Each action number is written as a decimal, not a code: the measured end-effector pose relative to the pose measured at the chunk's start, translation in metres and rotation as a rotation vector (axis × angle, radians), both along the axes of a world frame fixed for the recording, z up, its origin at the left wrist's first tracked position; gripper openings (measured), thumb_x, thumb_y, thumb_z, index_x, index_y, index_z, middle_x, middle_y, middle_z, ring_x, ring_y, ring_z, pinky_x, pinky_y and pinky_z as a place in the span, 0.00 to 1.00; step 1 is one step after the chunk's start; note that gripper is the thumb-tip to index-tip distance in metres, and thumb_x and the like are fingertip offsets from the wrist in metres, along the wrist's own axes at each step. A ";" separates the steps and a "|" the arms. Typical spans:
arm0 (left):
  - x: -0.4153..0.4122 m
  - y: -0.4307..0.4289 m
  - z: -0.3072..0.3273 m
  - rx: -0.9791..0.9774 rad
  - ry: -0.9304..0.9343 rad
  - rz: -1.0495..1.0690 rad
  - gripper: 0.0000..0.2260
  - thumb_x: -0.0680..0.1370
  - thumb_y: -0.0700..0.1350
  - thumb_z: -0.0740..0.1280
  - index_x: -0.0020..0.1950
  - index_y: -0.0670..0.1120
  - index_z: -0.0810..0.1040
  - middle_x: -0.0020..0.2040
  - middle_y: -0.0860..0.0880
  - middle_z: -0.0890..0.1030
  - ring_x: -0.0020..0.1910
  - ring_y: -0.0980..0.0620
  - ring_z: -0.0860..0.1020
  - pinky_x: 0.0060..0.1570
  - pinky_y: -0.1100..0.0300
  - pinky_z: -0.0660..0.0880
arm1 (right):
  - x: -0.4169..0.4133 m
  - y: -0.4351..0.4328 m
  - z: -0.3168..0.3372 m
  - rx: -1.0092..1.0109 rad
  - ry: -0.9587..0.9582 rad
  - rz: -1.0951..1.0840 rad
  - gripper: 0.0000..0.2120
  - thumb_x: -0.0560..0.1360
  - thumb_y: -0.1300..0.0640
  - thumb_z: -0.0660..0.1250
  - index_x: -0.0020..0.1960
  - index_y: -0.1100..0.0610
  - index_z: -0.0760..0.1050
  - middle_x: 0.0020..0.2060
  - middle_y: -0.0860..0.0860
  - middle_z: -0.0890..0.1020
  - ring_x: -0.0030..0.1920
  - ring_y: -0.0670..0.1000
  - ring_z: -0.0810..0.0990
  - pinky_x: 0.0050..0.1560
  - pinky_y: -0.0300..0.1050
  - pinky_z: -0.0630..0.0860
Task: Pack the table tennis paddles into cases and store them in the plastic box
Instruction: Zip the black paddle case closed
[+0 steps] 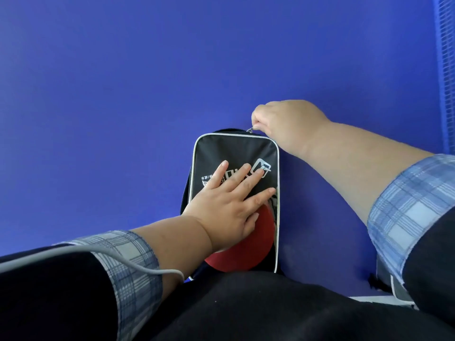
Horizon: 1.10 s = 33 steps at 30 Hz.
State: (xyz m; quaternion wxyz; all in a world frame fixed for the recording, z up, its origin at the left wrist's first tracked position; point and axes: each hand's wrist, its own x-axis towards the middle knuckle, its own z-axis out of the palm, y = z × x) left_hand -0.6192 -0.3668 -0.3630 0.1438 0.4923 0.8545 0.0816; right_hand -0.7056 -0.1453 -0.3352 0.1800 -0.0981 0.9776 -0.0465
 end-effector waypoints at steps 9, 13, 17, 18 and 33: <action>-0.001 -0.002 -0.005 0.030 0.000 -0.004 0.24 0.81 0.55 0.54 0.77 0.55 0.66 0.79 0.45 0.64 0.77 0.41 0.61 0.76 0.36 0.48 | -0.020 -0.062 -0.007 -0.143 -0.016 -0.009 0.10 0.84 0.52 0.57 0.56 0.54 0.76 0.48 0.52 0.80 0.46 0.58 0.78 0.42 0.52 0.73; 0.001 -0.004 -0.006 0.133 0.018 0.041 0.24 0.79 0.53 0.61 0.75 0.50 0.70 0.76 0.44 0.69 0.76 0.42 0.64 0.75 0.37 0.54 | 0.010 -0.067 -0.005 -0.422 -0.023 -0.358 0.18 0.84 0.58 0.57 0.73 0.51 0.70 0.63 0.48 0.79 0.62 0.52 0.76 0.62 0.51 0.73; 0.005 -0.009 -0.010 0.517 0.058 0.130 0.14 0.72 0.41 0.71 0.55 0.44 0.73 0.50 0.42 0.82 0.50 0.38 0.79 0.65 0.39 0.69 | 0.056 -0.085 -0.007 -0.415 0.161 -0.598 0.21 0.81 0.63 0.62 0.73 0.54 0.71 0.71 0.52 0.73 0.72 0.53 0.68 0.74 0.56 0.62; 0.005 -0.012 -0.010 0.573 0.055 0.119 0.15 0.71 0.41 0.71 0.54 0.44 0.69 0.47 0.42 0.81 0.45 0.38 0.79 0.61 0.40 0.72 | 0.064 -0.088 -0.008 -0.397 0.154 -0.636 0.21 0.81 0.63 0.62 0.73 0.54 0.71 0.73 0.51 0.71 0.75 0.53 0.65 0.77 0.57 0.56; -0.159 -0.041 0.003 -0.078 -0.363 0.288 0.27 0.82 0.39 0.58 0.77 0.62 0.61 0.72 0.53 0.66 0.67 0.47 0.69 0.54 0.46 0.76 | 0.128 -0.158 -0.030 0.061 0.115 -0.483 0.36 0.79 0.33 0.47 0.82 0.49 0.47 0.81 0.55 0.55 0.81 0.56 0.51 0.78 0.63 0.52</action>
